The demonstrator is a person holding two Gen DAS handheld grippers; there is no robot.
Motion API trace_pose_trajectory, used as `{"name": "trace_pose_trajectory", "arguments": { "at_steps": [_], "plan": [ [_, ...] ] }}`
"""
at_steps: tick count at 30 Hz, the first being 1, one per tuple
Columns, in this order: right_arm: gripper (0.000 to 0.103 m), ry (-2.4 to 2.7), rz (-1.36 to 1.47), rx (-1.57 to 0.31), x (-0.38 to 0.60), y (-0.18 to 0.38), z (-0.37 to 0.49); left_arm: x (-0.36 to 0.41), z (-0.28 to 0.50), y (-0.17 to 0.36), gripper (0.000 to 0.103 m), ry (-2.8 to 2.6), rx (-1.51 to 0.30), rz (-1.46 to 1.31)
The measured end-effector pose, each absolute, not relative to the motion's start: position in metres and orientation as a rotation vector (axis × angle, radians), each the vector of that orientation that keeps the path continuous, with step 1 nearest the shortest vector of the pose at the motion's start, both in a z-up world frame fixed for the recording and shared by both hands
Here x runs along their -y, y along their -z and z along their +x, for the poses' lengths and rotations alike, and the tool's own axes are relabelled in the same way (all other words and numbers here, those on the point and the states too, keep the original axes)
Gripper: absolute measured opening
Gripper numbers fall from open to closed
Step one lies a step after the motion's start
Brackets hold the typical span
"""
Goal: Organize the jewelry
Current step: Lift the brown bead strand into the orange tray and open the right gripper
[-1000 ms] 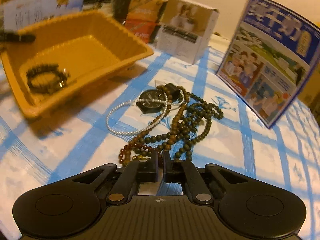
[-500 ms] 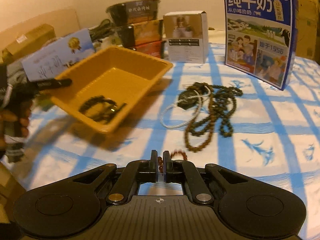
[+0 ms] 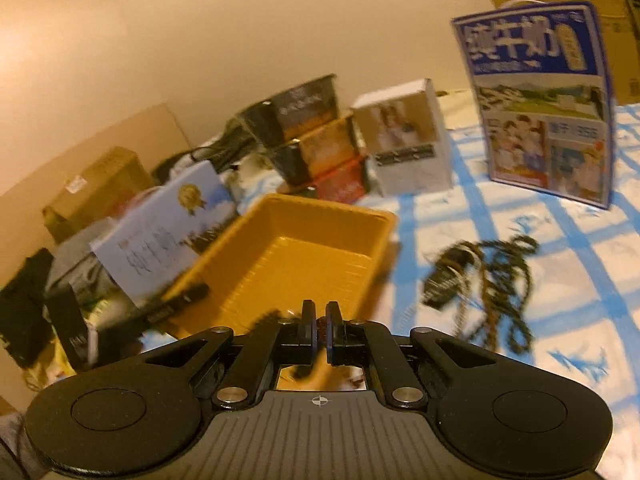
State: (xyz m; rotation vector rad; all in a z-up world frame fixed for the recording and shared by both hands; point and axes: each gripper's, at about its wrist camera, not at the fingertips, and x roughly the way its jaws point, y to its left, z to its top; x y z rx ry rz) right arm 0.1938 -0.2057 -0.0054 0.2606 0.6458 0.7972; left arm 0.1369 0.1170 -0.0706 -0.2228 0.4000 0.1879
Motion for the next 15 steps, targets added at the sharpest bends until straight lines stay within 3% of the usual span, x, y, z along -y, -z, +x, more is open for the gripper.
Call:
{"name": "trace_pose_trajectory", "arguments": {
  "at_steps": [15],
  "plan": [
    [0.004,-0.997,0.239,-0.67,0.077,0.009,0.215,-0.118,0.135,0.072,0.005,-0.186,-0.4,-0.236]
  ]
}}
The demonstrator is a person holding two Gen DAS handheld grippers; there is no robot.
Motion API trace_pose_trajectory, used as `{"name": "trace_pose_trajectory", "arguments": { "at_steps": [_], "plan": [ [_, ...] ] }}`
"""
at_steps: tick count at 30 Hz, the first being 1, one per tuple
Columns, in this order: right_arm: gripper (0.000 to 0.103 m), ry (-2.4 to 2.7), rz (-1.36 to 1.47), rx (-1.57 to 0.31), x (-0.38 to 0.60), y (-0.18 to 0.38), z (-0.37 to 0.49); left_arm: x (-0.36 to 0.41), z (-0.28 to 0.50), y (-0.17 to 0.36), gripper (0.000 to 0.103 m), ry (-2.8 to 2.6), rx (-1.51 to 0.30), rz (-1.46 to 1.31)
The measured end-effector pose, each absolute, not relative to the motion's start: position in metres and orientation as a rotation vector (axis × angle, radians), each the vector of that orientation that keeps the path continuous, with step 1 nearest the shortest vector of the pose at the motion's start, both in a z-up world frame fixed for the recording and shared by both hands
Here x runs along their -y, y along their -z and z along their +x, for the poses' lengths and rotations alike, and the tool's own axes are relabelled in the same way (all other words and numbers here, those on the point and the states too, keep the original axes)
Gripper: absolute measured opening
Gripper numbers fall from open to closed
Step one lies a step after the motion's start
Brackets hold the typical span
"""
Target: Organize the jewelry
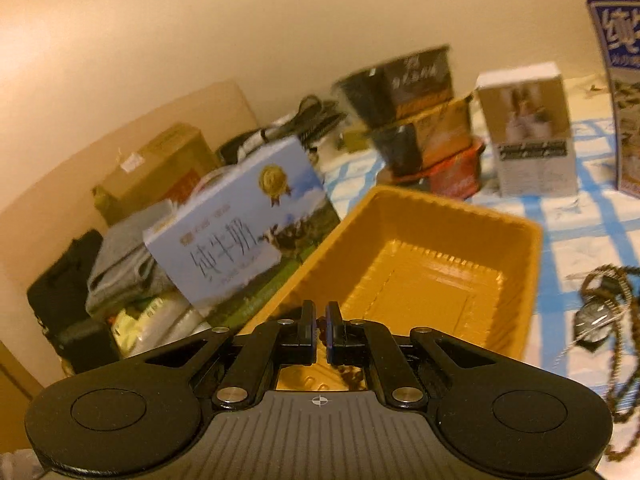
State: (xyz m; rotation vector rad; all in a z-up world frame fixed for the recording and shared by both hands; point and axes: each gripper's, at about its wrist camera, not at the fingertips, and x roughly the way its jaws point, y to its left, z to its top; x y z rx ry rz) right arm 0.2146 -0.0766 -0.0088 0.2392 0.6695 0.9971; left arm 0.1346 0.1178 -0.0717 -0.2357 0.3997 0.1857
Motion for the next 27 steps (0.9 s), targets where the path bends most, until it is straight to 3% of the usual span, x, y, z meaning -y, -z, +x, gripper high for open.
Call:
{"name": "trace_pose_trajectory", "arguments": {
  "at_steps": [9,12,14,15,27],
  "plan": [
    [0.009,-0.914,0.24,-0.681,0.079,0.03,0.212,-0.118,0.133,0.073,0.005,-0.191,-0.401,-0.244],
    [0.02,-0.848,0.255,-0.683,0.104,0.034,0.207,-0.118,0.133,0.073,0.005,-0.189,-0.401,-0.243],
    [0.035,-0.787,0.259,-0.686,0.123,0.038,0.203,-0.118,0.133,0.073,0.005,-0.189,-0.402,-0.243],
    [0.037,-0.752,0.257,-0.686,0.133,0.042,0.201,-0.118,0.134,0.073,0.005,-0.19,-0.402,-0.243],
    [0.038,-0.447,0.109,-0.739,0.21,0.08,0.209,-0.118,0.134,0.074,0.005,-0.192,-0.404,-0.23]
  ]
}}
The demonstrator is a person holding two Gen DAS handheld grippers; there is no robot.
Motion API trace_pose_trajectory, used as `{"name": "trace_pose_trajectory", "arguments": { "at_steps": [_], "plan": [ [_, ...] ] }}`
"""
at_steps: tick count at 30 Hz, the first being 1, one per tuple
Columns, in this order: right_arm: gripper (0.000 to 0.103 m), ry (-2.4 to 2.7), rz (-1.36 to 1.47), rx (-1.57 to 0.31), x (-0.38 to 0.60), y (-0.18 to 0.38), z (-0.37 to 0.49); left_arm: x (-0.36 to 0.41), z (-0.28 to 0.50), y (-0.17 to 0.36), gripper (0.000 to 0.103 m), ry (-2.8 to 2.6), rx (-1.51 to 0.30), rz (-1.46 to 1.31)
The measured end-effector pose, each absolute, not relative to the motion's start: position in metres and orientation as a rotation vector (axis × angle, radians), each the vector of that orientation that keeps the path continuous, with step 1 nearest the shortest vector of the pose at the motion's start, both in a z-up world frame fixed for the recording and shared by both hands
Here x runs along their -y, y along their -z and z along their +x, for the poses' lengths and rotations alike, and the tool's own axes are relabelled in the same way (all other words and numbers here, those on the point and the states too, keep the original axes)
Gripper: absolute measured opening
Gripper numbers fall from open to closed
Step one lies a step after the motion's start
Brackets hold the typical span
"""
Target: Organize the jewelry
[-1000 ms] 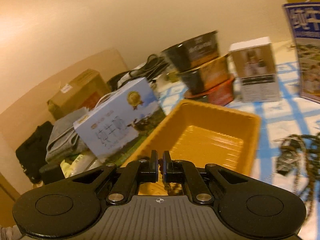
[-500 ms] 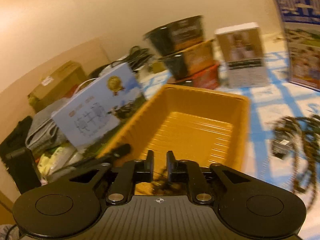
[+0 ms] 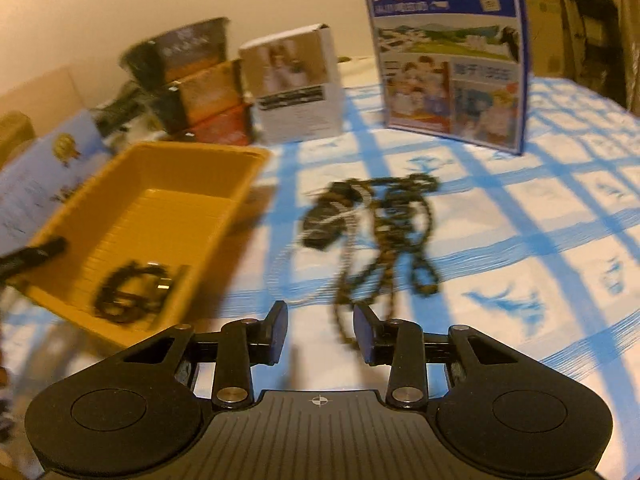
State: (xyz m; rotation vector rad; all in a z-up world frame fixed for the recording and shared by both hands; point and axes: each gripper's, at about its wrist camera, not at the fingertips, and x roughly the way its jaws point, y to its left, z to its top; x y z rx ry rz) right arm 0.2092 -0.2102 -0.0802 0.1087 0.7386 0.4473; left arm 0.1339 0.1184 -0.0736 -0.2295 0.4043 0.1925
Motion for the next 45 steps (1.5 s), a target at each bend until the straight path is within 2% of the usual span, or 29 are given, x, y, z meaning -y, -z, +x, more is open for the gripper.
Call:
{"name": "trace_pose_trajectory", "arguments": {
  "at_steps": [3,5,8,27,29,31,37,45],
  "plan": [
    [0.034,-0.448,0.061,-0.718,0.212,0.081,0.217,-0.118,0.134,0.073,0.005,-0.192,-0.403,-0.227],
    [0.022,-0.457,0.043,-0.714,0.209,0.08,0.227,-0.118,0.134,0.073,0.005,-0.191,-0.403,-0.227],
    [0.015,-0.471,-0.005,-0.698,0.202,0.08,0.24,-0.118,0.134,0.072,0.005,-0.19,-0.403,-0.226],
    [0.014,-0.457,0.014,-0.768,0.185,0.112,0.308,-0.117,0.134,0.071,0.005,-0.189,-0.404,-0.223],
    [0.006,-0.464,0.024,-0.773,0.186,0.112,0.31,-0.117,0.134,0.071,0.005,-0.189,-0.403,-0.223],
    [0.006,-0.459,0.026,-0.764,0.186,0.111,0.308,-0.117,0.134,0.071,0.005,-0.189,-0.404,-0.223],
    [0.006,-0.468,0.041,-0.709,0.192,0.088,0.298,-0.117,0.135,0.07,0.005,-0.188,-0.403,-0.222],
    [0.006,-0.496,0.069,-0.575,0.202,0.029,0.292,-0.116,0.136,0.069,0.005,-0.188,-0.403,-0.225]
  ]
}}
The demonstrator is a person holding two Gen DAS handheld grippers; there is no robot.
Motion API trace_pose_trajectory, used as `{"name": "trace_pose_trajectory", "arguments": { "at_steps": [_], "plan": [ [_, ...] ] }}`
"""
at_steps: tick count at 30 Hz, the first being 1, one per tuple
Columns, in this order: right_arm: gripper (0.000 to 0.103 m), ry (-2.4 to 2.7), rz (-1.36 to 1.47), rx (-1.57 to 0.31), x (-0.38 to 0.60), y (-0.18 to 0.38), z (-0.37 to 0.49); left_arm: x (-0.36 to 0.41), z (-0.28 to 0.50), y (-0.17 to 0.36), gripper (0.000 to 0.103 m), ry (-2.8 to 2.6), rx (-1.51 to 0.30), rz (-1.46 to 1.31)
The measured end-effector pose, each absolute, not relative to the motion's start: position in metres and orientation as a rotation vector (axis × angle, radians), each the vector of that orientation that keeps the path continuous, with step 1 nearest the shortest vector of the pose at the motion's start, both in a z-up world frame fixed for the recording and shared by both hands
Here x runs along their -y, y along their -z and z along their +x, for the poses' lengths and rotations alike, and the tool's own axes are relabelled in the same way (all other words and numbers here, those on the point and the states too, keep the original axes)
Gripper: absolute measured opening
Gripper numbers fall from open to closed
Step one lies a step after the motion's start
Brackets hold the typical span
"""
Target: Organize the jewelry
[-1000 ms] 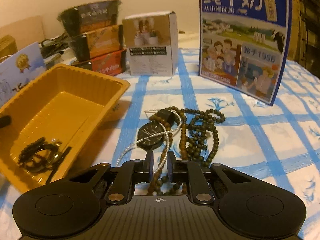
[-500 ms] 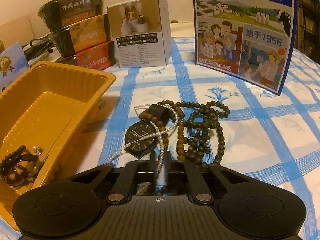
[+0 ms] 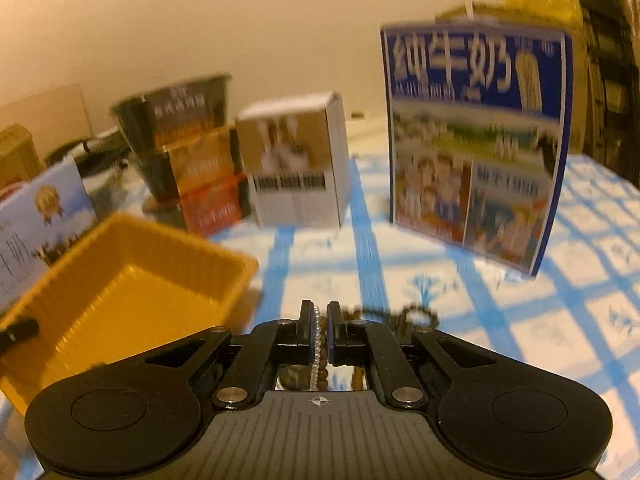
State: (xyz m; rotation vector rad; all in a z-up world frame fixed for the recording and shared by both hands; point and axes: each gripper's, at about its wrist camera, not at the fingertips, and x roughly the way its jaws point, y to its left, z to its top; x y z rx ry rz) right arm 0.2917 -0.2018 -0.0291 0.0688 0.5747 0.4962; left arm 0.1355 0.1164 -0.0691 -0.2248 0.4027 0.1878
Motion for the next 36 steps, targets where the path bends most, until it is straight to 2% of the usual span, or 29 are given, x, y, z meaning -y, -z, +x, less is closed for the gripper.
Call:
{"name": "trace_pose_trajectory", "arguments": {
  "at_steps": [8,19,25,36],
  "plan": [
    [0.006,-0.515,0.058,-0.61,0.206,0.011,0.281,-0.118,0.137,0.068,0.005,-0.185,-0.4,-0.229],
    [0.006,-0.467,0.114,-0.916,0.233,0.07,0.252,-0.12,0.137,0.069,0.005,-0.183,-0.4,-0.23],
    [0.006,-0.488,0.08,-0.824,0.228,0.067,0.259,-0.118,0.137,0.069,0.005,-0.184,-0.398,-0.225],
    [0.006,-0.484,0.025,-0.778,0.206,0.085,0.291,-0.118,0.138,0.068,0.005,-0.182,-0.399,-0.219]
  ]
}}
